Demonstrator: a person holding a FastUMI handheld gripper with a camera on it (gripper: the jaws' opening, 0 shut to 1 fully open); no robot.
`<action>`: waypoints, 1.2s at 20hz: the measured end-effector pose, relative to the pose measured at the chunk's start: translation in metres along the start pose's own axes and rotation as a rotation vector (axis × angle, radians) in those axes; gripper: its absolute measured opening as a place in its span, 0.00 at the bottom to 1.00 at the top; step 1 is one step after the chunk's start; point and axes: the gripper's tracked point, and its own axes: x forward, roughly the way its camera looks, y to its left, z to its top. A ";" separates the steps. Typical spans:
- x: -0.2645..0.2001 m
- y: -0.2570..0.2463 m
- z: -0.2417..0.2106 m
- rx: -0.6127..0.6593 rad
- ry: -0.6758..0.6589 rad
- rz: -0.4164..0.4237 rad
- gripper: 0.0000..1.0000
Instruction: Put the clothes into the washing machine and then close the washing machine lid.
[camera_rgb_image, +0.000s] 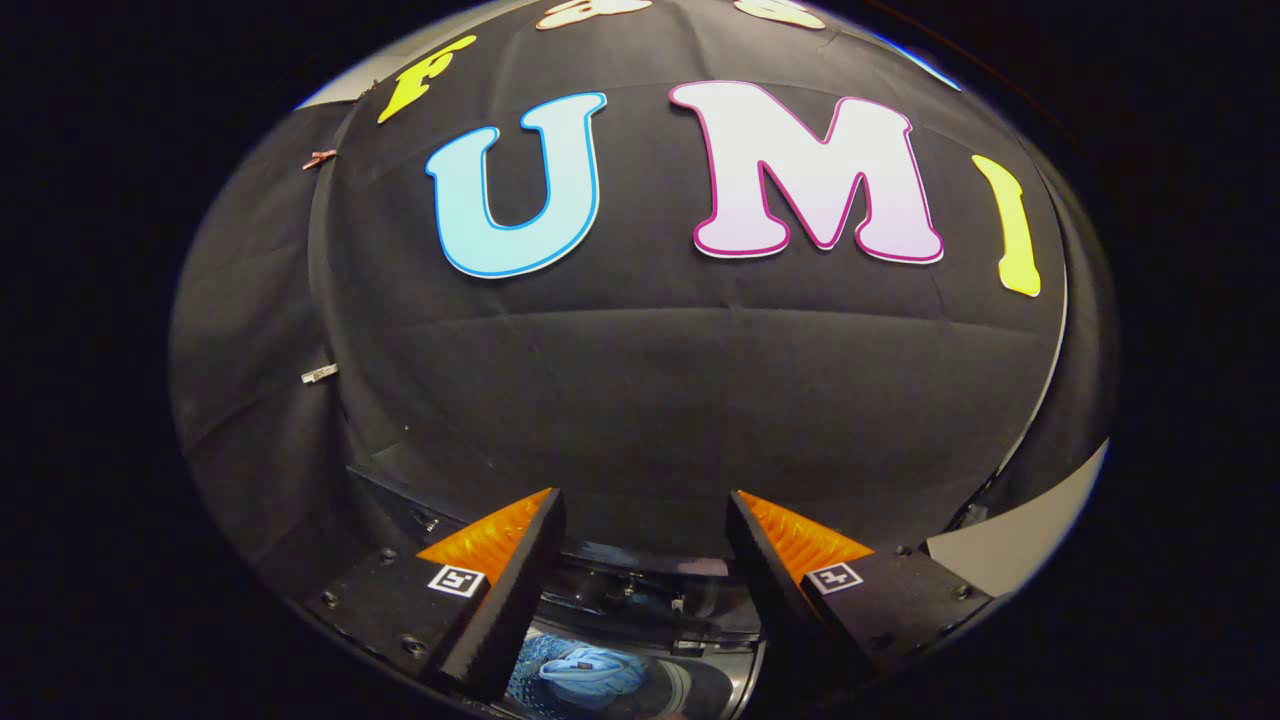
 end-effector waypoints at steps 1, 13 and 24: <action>-0.005 0.001 -0.001 0.004 0.003 0.004 1.00; -0.086 0.023 -0.054 0.010 0.045 -0.005 1.00; -0.117 0.048 -0.104 -0.011 0.127 0.051 1.00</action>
